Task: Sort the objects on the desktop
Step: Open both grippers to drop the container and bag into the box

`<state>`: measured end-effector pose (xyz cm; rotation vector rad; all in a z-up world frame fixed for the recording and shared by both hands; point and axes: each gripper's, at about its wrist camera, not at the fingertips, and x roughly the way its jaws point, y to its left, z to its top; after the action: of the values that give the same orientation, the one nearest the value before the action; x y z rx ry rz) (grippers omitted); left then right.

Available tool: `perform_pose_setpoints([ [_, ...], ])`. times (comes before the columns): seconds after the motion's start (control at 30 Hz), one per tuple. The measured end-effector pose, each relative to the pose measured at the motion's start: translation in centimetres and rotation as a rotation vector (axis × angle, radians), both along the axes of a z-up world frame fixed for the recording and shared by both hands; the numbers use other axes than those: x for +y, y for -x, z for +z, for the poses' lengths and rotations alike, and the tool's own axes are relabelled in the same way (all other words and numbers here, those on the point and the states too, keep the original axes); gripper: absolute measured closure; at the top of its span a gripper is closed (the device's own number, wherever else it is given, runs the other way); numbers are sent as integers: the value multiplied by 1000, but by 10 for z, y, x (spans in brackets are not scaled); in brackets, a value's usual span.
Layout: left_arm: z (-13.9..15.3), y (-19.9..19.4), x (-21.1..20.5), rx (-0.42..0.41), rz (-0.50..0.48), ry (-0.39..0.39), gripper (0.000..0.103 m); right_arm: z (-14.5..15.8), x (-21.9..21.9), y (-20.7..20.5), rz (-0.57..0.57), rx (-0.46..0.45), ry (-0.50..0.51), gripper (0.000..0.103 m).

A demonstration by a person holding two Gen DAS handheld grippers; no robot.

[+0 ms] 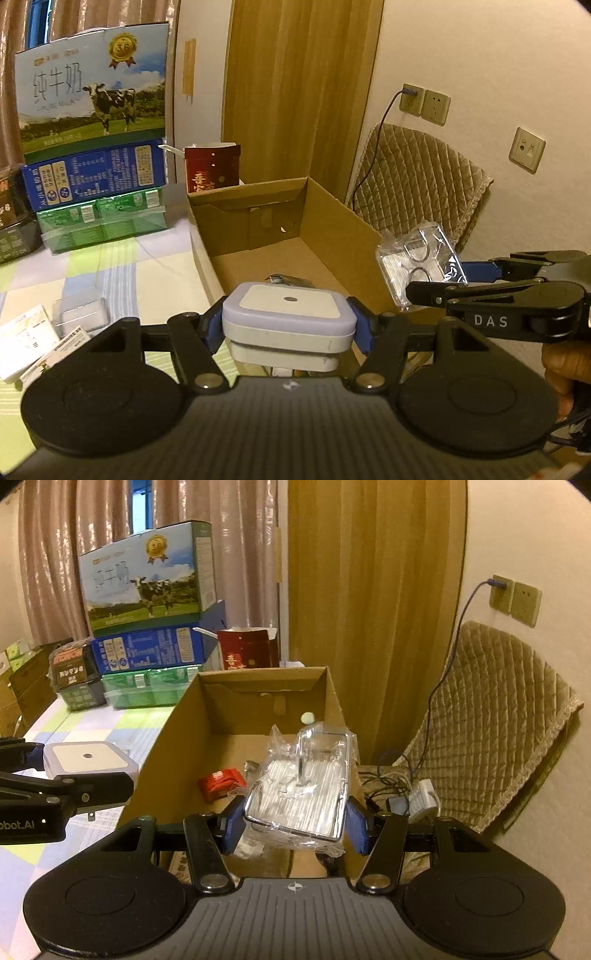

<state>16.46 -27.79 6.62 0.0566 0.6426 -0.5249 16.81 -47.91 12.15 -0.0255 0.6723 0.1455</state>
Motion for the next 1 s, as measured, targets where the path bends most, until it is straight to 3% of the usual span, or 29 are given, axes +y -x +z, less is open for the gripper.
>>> perform_pose_setpoints([
  [0.43, -19, -25, -24, 26, -21, -8, 41, -10, -10, -18, -12, 15, -15, 50],
  [0.9, -17, -27, 17, 42, 48, 1, 41, -11, 2, -24, 21, 17, -51, 50],
  [1.0, -16, -24, 24, 43, 57, 6, 38, -8, 2, -25, 25, 16, -71, 36],
])
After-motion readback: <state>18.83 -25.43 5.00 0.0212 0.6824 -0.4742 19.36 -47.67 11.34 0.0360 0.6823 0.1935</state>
